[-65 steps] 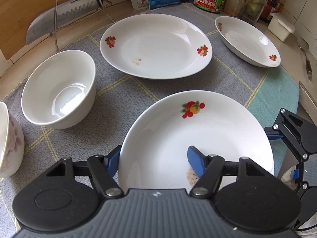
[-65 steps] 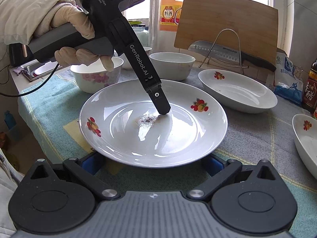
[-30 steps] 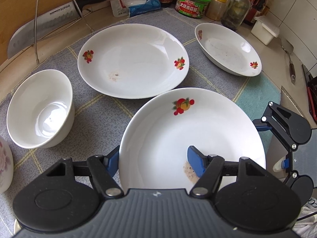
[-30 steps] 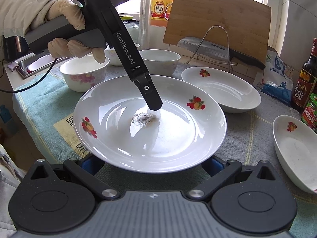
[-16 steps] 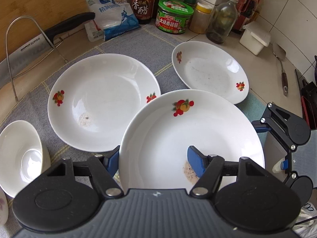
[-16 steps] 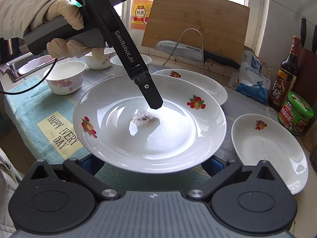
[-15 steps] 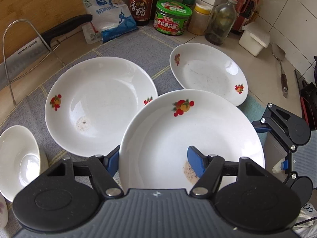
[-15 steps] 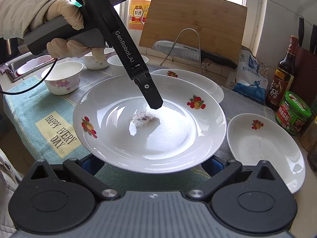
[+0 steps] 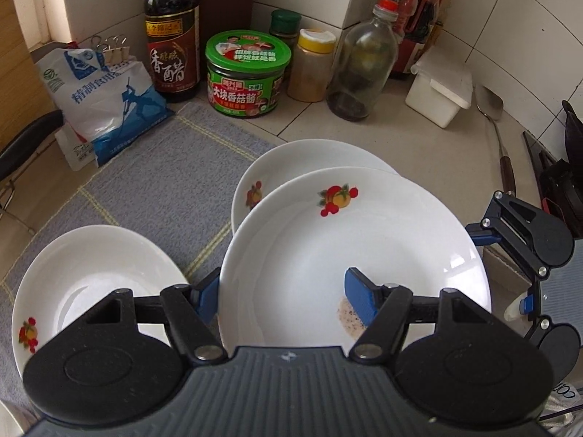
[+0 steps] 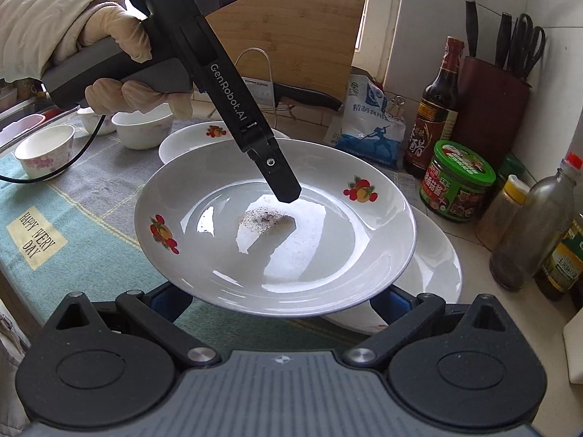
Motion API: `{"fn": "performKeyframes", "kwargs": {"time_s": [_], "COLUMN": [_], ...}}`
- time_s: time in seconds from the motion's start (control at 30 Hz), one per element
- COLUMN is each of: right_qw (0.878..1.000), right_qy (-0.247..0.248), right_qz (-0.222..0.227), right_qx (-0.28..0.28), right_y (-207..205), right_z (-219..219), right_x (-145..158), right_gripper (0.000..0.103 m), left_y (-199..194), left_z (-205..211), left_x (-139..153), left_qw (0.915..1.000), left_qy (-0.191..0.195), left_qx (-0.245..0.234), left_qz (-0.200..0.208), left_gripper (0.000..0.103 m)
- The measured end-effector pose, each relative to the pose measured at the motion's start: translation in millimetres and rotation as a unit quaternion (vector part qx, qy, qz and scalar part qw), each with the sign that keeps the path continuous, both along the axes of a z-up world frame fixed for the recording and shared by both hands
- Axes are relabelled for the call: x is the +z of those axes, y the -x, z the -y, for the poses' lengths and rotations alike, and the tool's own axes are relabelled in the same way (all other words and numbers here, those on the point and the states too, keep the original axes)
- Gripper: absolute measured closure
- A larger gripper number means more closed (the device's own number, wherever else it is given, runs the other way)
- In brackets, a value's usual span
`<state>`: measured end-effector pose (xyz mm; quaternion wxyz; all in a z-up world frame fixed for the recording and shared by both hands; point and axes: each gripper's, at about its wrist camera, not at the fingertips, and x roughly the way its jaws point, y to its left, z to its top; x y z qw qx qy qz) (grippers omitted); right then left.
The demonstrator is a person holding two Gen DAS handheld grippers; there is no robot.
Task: Organize plates and bowls
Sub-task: 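Lower the held plate with both tools onto the other plate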
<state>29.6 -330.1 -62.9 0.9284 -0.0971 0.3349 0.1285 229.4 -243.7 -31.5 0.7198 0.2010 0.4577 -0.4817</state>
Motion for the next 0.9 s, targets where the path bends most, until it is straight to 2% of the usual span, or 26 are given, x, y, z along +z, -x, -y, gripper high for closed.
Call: {"fn": "performKeyframes", "kwargs": {"time_s": [0.33,0.9], "right_qw": [0.999,0.998], "right_qy": [-0.016,-0.033], "right_qz": [-0.018,-0.04], "right_qx": [-0.031,-0.044], "right_y": [-6,-17], "right_z": [40,59], "right_x": [-8,-13], "right_gripper": [0.0,0.0], "left_y": [-10,-23], "left_z": [50,71], "left_x": [-19,-39], "left_qw": [0.9996,0.9993], "left_qy": [-0.008,-0.018], "left_qx": [-0.021,-0.019], "left_qz": [-0.015,-0.028], "left_gripper": [0.034,0.034]}}
